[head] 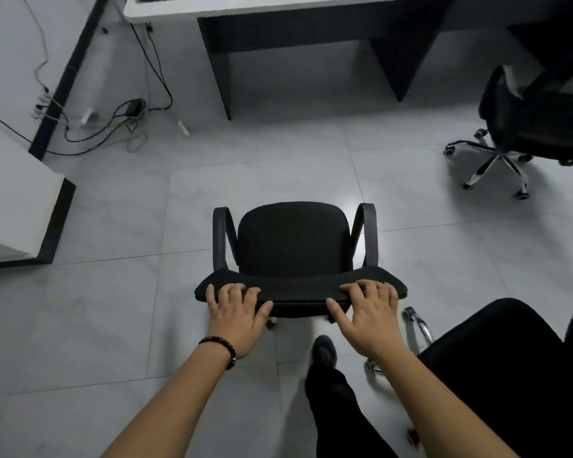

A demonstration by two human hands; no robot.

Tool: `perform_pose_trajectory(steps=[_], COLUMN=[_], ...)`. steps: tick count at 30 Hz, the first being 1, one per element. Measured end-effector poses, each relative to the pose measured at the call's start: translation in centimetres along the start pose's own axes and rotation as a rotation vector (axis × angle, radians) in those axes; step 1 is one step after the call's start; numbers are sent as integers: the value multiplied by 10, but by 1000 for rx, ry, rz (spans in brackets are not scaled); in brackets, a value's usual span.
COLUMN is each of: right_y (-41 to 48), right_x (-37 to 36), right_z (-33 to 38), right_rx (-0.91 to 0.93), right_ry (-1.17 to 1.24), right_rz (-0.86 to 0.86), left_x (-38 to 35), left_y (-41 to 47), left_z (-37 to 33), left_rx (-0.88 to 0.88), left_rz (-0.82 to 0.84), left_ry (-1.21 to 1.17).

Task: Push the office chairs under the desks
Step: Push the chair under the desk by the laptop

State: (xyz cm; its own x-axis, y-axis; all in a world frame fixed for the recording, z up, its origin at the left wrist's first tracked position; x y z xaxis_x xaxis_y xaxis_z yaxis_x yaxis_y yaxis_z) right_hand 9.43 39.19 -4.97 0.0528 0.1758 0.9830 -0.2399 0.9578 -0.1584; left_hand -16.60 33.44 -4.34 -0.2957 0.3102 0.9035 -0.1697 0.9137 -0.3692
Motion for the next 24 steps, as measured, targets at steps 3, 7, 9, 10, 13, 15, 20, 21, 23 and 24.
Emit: perform_pose_trajectory(steps=[3,7,9,10,13,15,20,21,23,24], right_y=[61,147,187,207,266,304,418,444,496,521], right_x=[14,36,44,48,56,59,72,75,80,84], right_z=[-16,-20,-18,-17,-6,7,46,54,71,79], right_rx=[43,110,136,141,154,165,172,178,193,199], right_ry=[-16,-32,-44,-42,-44,-47,-18,-21,-36,-46], right_rz=[21,89,123,134,153,157,129,123,116,114], left_x=[16,43,56,63,86,104,156,166,185,195], left_y=[47,114,145,161,214,250,353,376,420,442], left_z=[-17,-26,-27,-27,-20,-9,26,33,46,53], left_rx=[31,98,124,136,155,161,160,160,173,178], left_rz=[9,24,43,43,39,39,-9,-23,-26,-23], left_ry=[-31,-53,-66,-76,-70,-56,-40,-41,-46,-49])
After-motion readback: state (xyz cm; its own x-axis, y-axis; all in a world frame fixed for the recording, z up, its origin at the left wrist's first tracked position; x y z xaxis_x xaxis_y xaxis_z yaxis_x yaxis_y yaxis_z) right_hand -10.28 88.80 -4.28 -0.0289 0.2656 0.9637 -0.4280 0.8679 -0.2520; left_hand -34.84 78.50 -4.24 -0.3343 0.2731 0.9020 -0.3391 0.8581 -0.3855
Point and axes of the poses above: each hand's wrist, its own y-axis towards the middle knuckle, its own x-axis out of the back of the hand, z = x × y, the point moved 5 cm from there along y, towards the middle knuckle, and after that the axes turned 8 degrees about -y, right-handed, at the moved point
